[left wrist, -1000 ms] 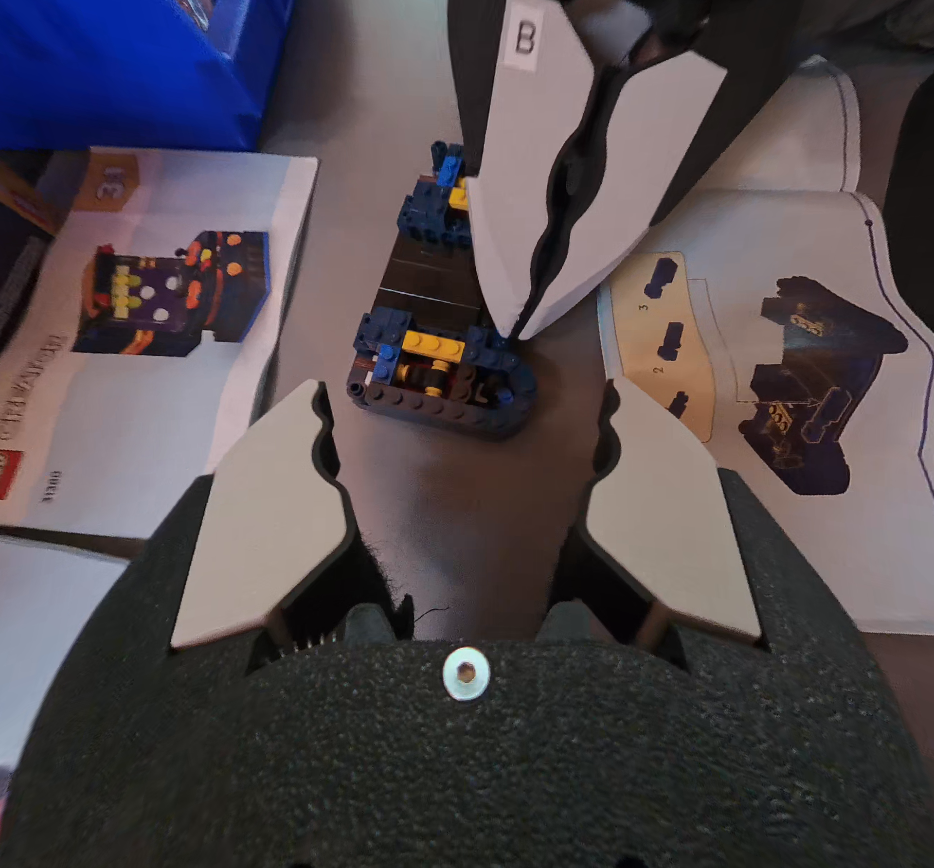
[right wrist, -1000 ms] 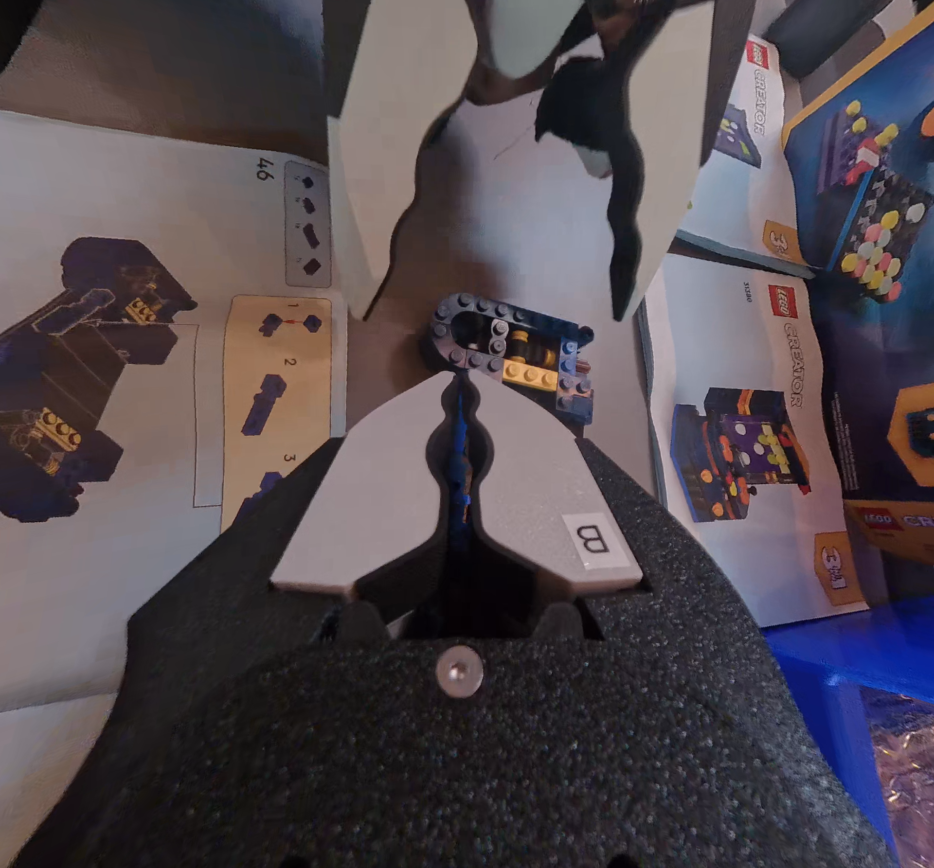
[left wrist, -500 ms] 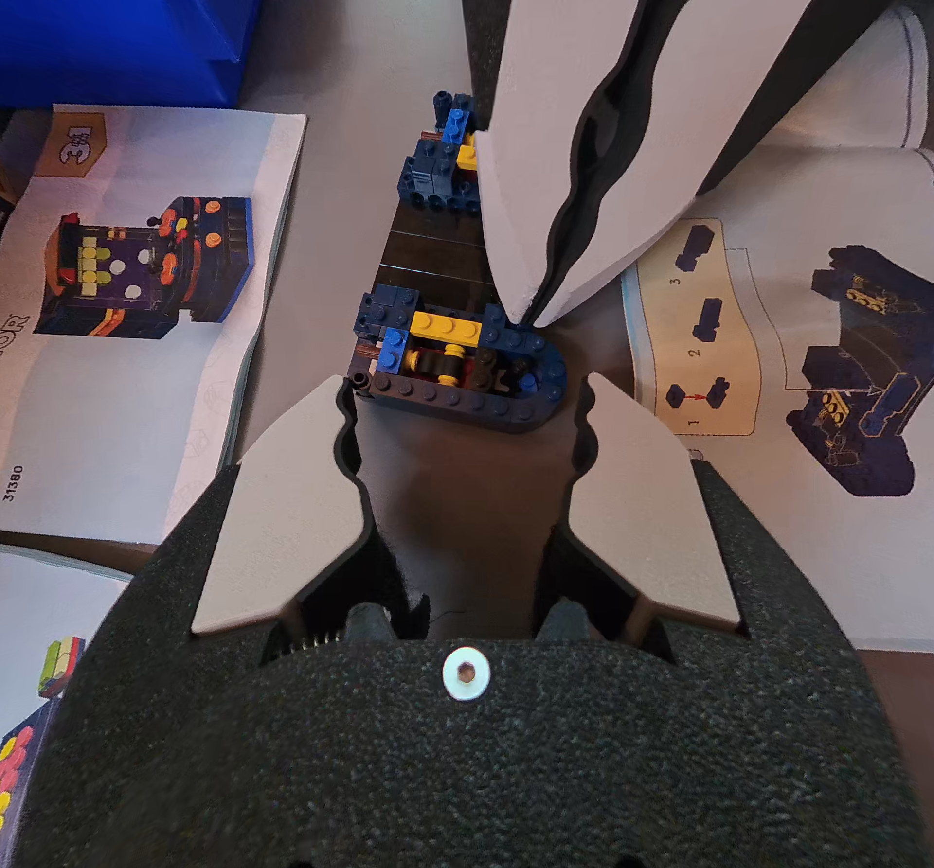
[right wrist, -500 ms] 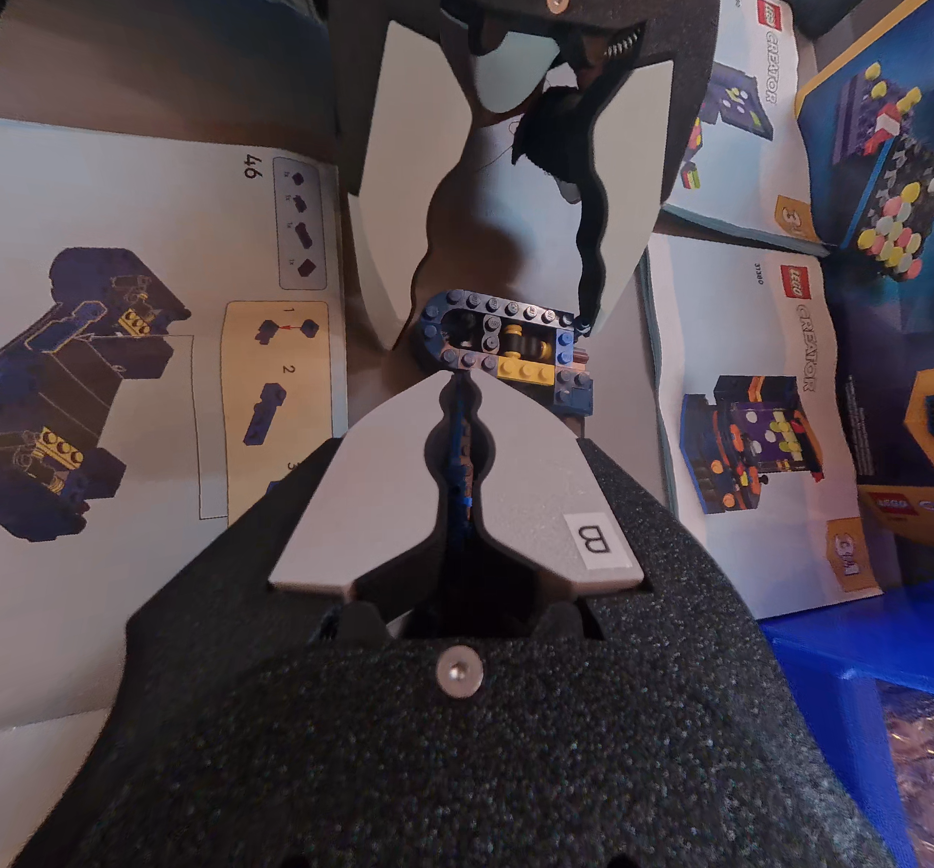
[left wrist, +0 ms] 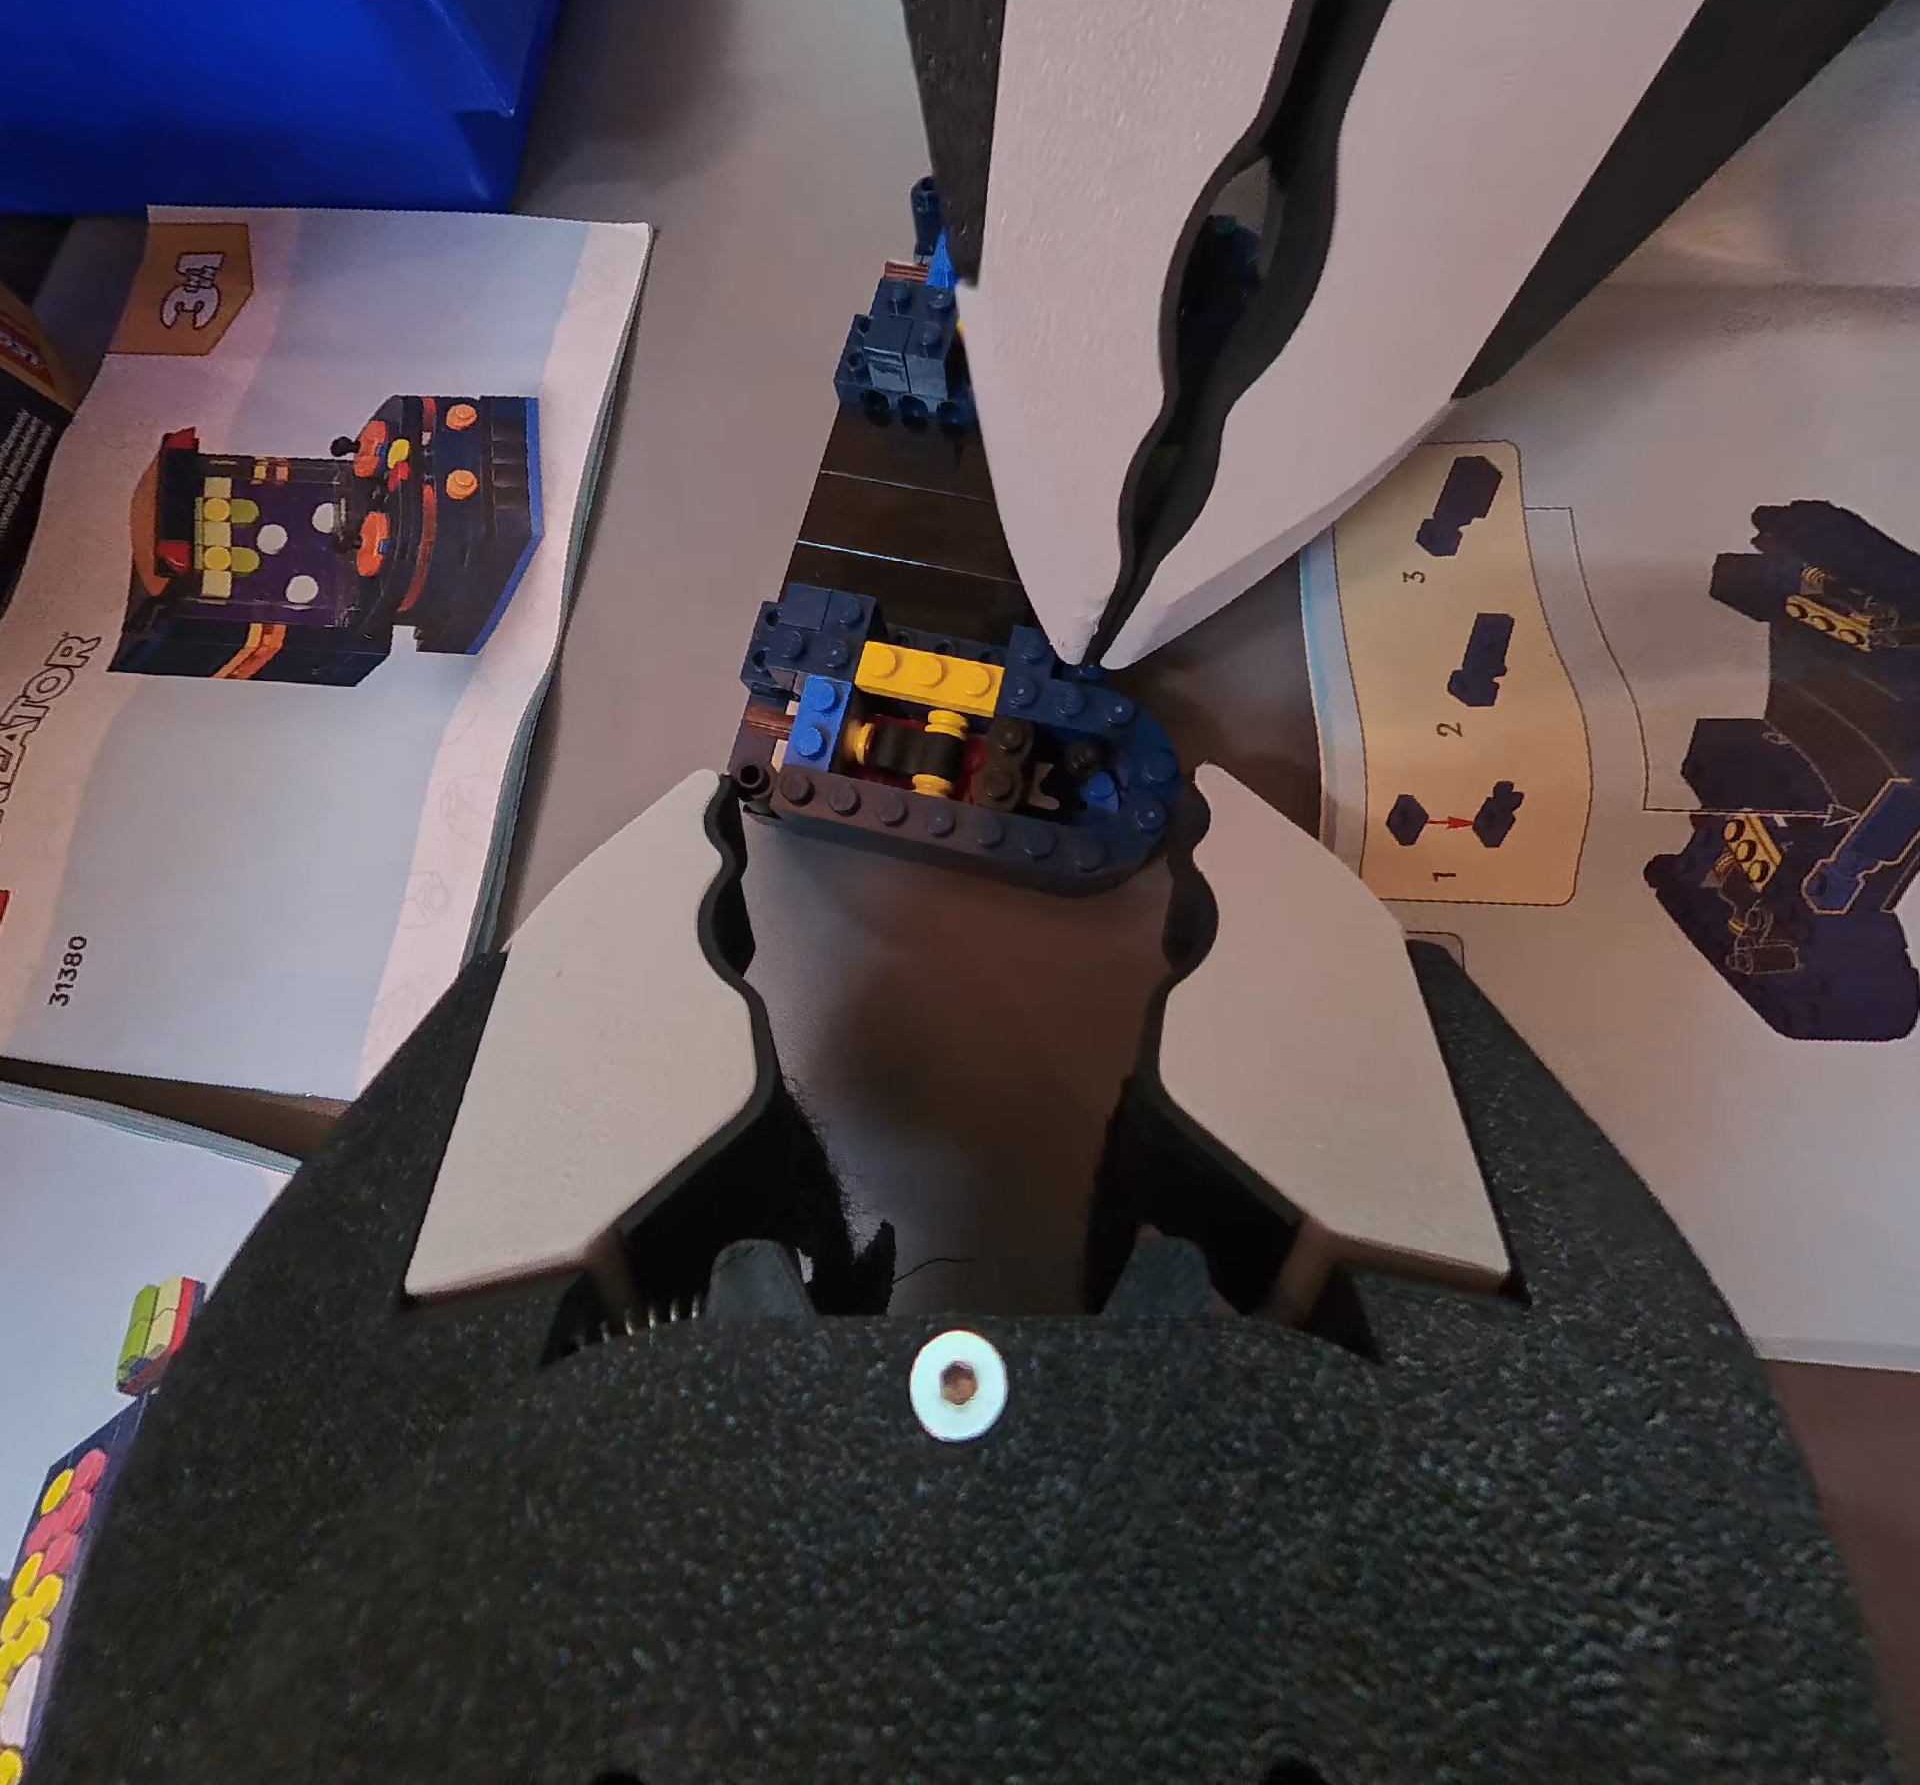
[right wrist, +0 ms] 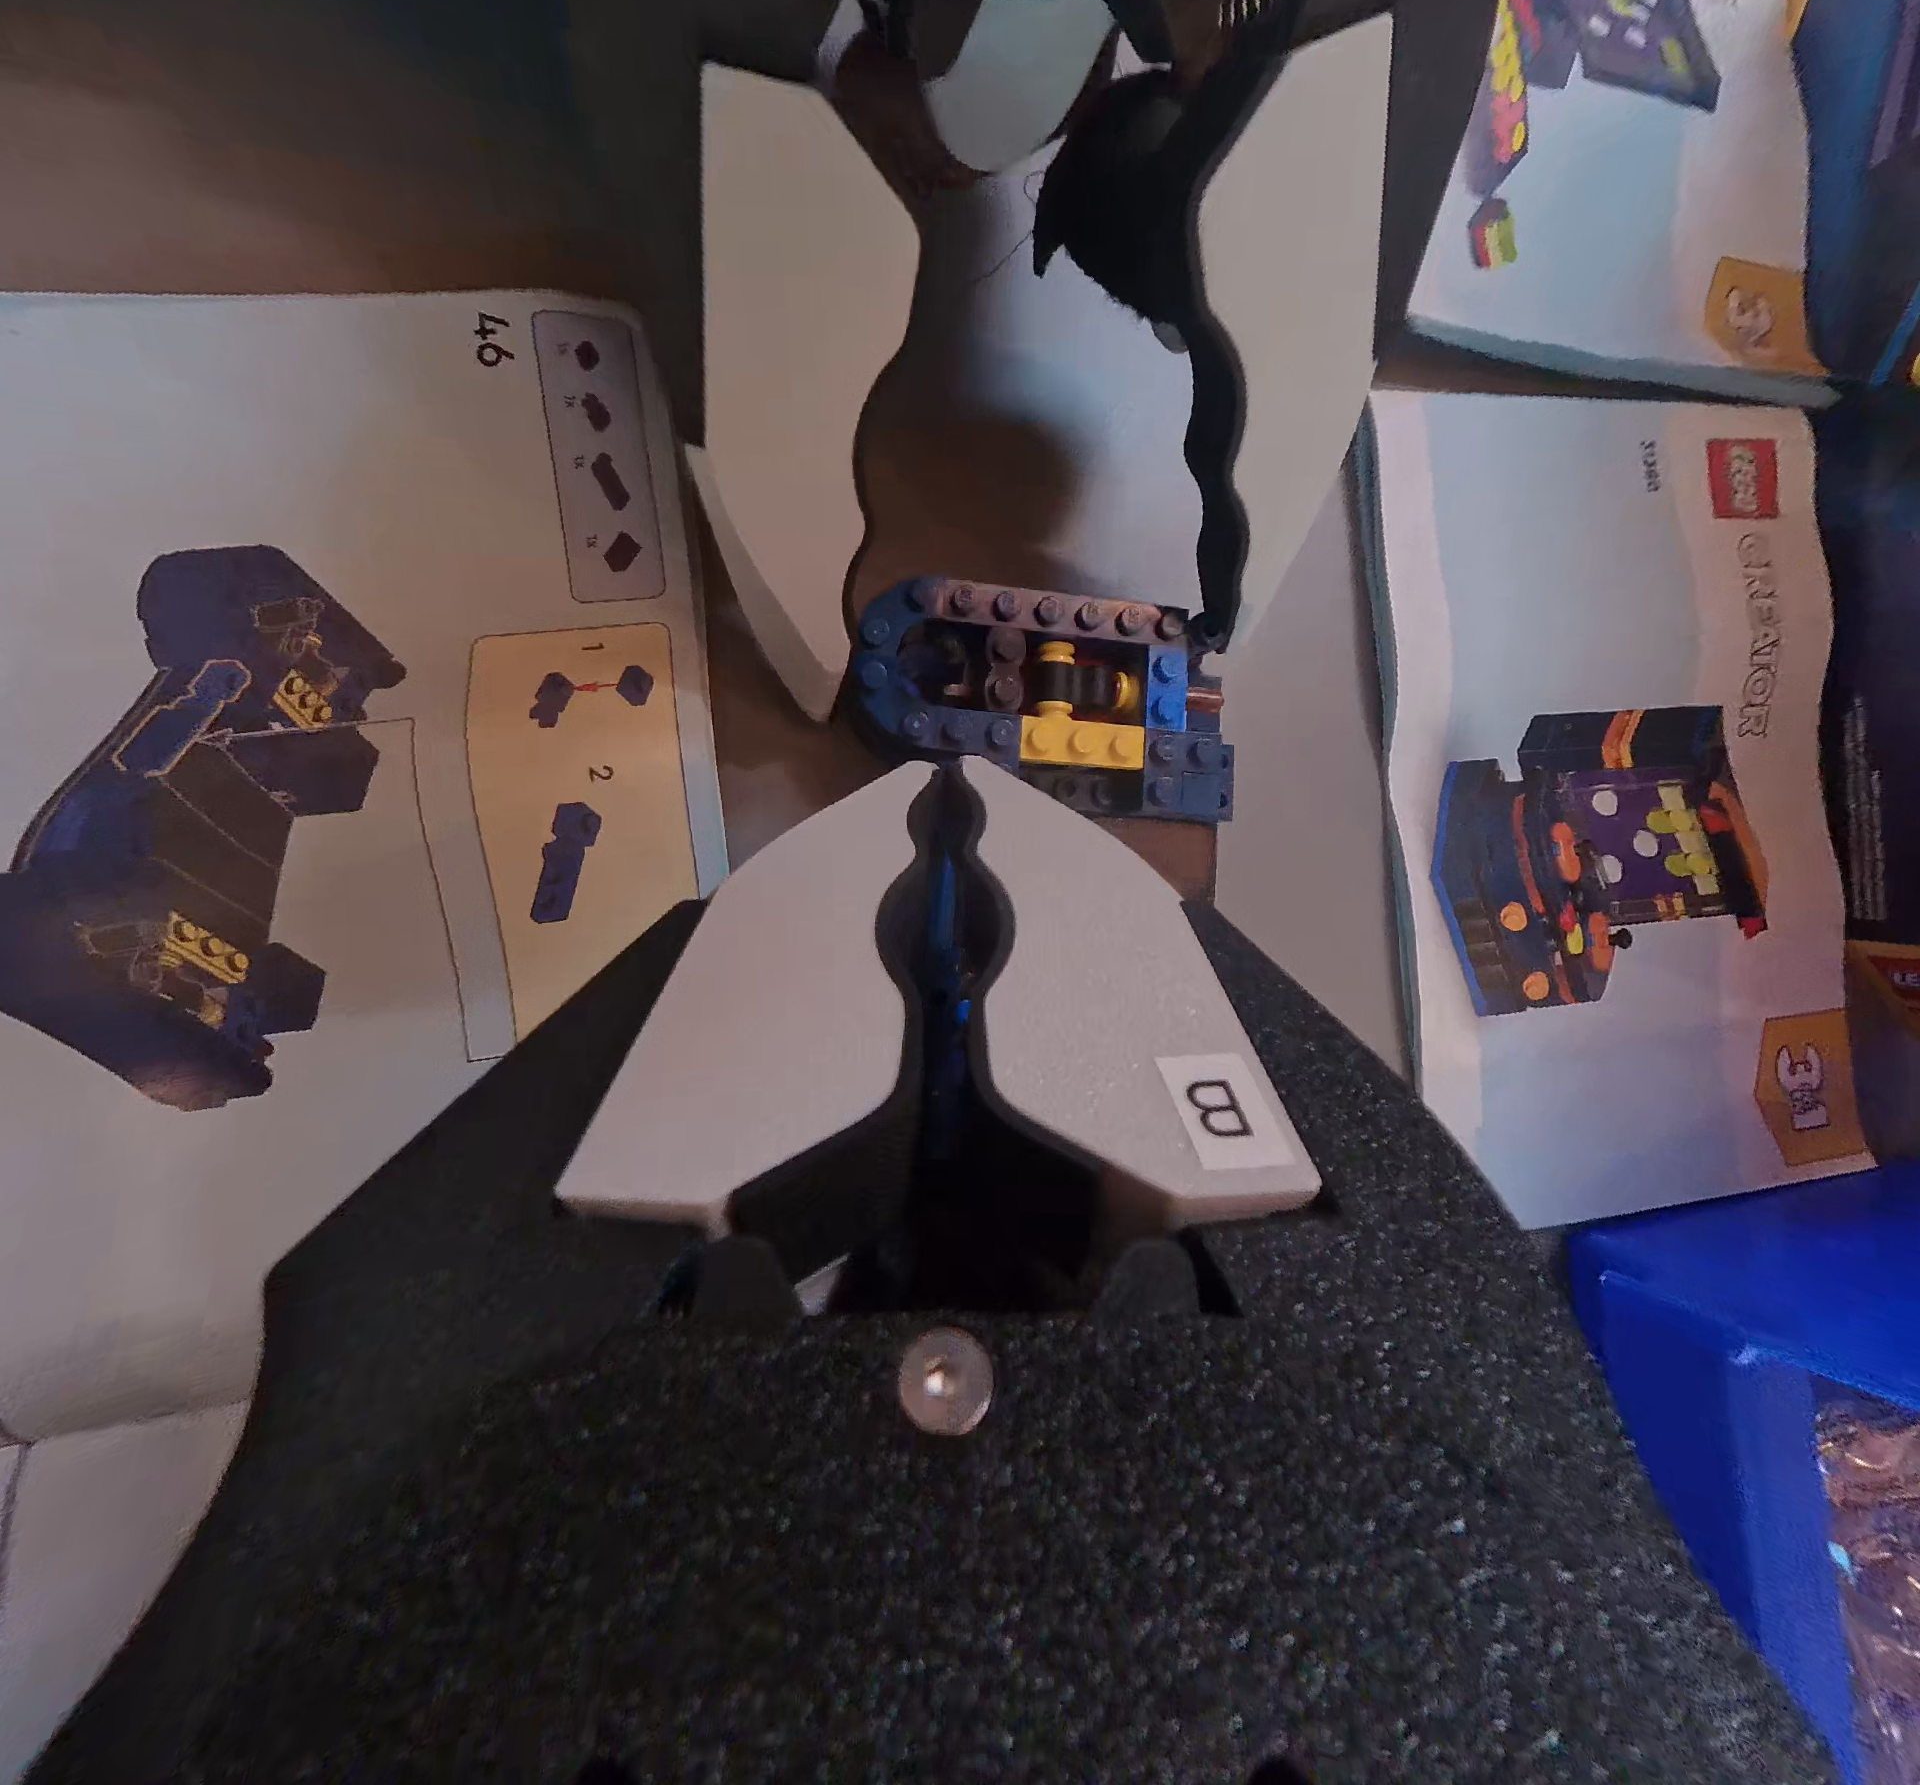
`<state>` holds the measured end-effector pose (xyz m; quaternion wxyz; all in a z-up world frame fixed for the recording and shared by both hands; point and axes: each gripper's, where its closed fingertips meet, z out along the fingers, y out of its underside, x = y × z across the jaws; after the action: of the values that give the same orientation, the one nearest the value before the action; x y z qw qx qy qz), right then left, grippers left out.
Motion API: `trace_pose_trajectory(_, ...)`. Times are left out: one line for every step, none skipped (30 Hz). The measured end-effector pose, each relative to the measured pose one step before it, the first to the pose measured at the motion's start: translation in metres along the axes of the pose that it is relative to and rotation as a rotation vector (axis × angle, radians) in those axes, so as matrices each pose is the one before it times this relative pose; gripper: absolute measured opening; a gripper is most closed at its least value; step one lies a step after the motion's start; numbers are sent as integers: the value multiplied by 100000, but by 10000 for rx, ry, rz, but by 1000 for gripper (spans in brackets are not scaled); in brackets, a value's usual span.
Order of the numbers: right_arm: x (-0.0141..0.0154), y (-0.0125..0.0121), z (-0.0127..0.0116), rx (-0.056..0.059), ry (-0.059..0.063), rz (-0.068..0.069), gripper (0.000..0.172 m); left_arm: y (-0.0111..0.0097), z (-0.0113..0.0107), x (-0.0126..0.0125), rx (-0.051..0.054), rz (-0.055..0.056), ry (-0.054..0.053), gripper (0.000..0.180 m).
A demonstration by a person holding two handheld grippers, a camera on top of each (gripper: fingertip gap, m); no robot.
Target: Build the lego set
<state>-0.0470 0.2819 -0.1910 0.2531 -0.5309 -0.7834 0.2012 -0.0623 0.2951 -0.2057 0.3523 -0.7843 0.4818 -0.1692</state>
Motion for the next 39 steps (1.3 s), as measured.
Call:
trace_pose_trajectory(-1, 17, 1, -275, -64, 63, 0, 8, -7, -2, -29, -5, -25, 78)
trace_pose_trajectory(-1, 19, 3, -310, -28, 44, 0, -3, 1, 4, -23, -12, -18, 78)
trace_pose_trajectory(4, 32, 2, -317, -19, 48, 0, 8, -4, 8, -12, -14, -23, 78)
trace_pose_trajectory(-5, 17, 6, -277, -24, 54, 0, 2, -3, 7, -4, -1, -23, 78)
trace_pose_trajectory(2, 21, 8, -216, -41, 57, 0, 4, -11, 6, -16, -13, -16, 78)
trace_pose_trajectory(1, 4, 5, -151, -24, 37, 0, 13, 0, -9, -25, 2, -17, 78)
trace_pose_trajectory(1, 2, -7, -90, 30, -52, 0, 14, 1, 3, -23, -30, 2, 78)
trace_pose_trajectory(-5, -4, -5, 17, 77, -251, 0, 6, -7, -5, -14, -27, 12, 78)
trace_pose_trajectory(-10, -21, -11, 197, 76, -344, 0, 0, 7, 1, -7, -34, 2, 78)
trace_pose_trajectory(-4, 21, -72, 328, 16, -53, 0, -3, -4, 30, -18, -4, -7, 78)
trace_pose_trajectory(93, 88, -171, 347, 14, 144, 0, 19, -27, 69, -43, 18, 25, 78)
trace_pose_trajectory(300, 6, -296, 399, 166, 187, 11, 13, -18, 97, -1, 38, 52, 78)
trace_pose_trajectory(128, -83, -319, 363, 37, 170, 13, -13, -1, 45, 44, 15, 30, 78)
trace_pose_trajectory(62, -275, -223, 379, 13, 86, 15, 1, 2, 5, 47, -10, 17, 78)
trace_pose_trajectory(-84, -297, -75, 299, -34, 5, 16, -6, 0, 4, 12, -6, 14, 78)
trace_pose_trajectory(-219, 27, 79, -11, -139, 10, 19, 7, -10, 0, -18, -2, 2, 78)
trace_pose_trajectory(-168, 242, 177, -215, -108, 18, 21, -2, 13, 10, -23, -8, -15, 78)
trace_pose_trajectory(-52, 209, 229, -191, -4, -40, 21, -7, 9, 18, -10, -3, -16, 78)
trace_pose_trajectory(-26, 96, 237, -109, 38, -78, 22, -15, 8, 17, 9, -4, 0, 78)
trace_pose_trajectory(47, 40, 199, -74, 80, -48, 23, -22, 12, 13, 17, 0, 10, 78)
trace_pose_trajectory(9, -7, 170, -36, 60, -39, 23, 5, 1, 9, 14, -4, 5, 78)
trace_pose_trajectory(-2, -26, 137, -5, 50, -44, 22, -5, -2, 2, 14, -9, 4, 78)
trace_pose_trajectory(-2, -18, 90, 8, 45, -42, 18, -1, 9, -1, 11, 0, 2, 78)
trace_pose_trajectory(53, 10, 43, 4, 60, -31, 17, -3, 2, 4, -1, 10, -2, 78)
trace_pose_trajectory(5, 1, 6, 19, -16, 25, 17, 9, -5, -3, -7, 2, -1, 78)
trace_pose_trajectory(-4, 8, -3, 20, -41, 47, 17, -7, 6, -3, 3, -4, 2, 78)
trace_pose_trajectory(12, -1, 5, 32, -46, 43, 16, 1, 0, 2, -3, 13, -2, 78)
trace_pose_trajectory(10, -3, 0, 44, -43, 41, 16, 6, -3, -1, -4, 5, 2, 78)
trace_pose_trajectory(28, -13, -11, 45, -44, 64, 16, 5, 6, 3, 4, 12, 2, 78)
trace_pose_trajectory(10, -1, -3, 29, -56, 74, 15, -3, -1, 7, 4, 3, 1, 78)
trace_pose_trajectory(8, -3, 13, 36, -56, 28, 15, 3, 1, -4, -7, 6, -4, 78)
trace_pose_trajectory(-3, 2, 2, 7, 3, -40, 15, 3, 3, 1, -9, -6, 0, 78)
trace_pose_trajectory(-8, 10, 8, -55, 67, -115, 15, -6, -1, -3, -11, -16, -1, 78)
trace_pose_trajectory(9, -10, 6, -59, 64, -87, 15, 1, 7, 3, -15, 3, -7, 78)
trace_pose_trajectory(6, -10, 11, -12, 9, 8, 15, 9, -7, -4, -2, 2, 2, 78)
trace_pose_trajectory(-9, 1, -8, 31, -33, 33, 15, -13, 0, 1, 25, -7, 8, 78)
trace_pose_trajectory(-45, 101, -4, -13, -47, 8, 18, -11, 9, -10, 31, -18, 3, 78)
trace_pose_trajectory(58, 315, 17, -169, 24, 13, 27, -6, 1, 9, 10, -16, 2, 78)
trace_pose_trajectory(72, 306, -81, -131, 34, -35, 29, 3, -2, -8, -2, 10, -1, 78)
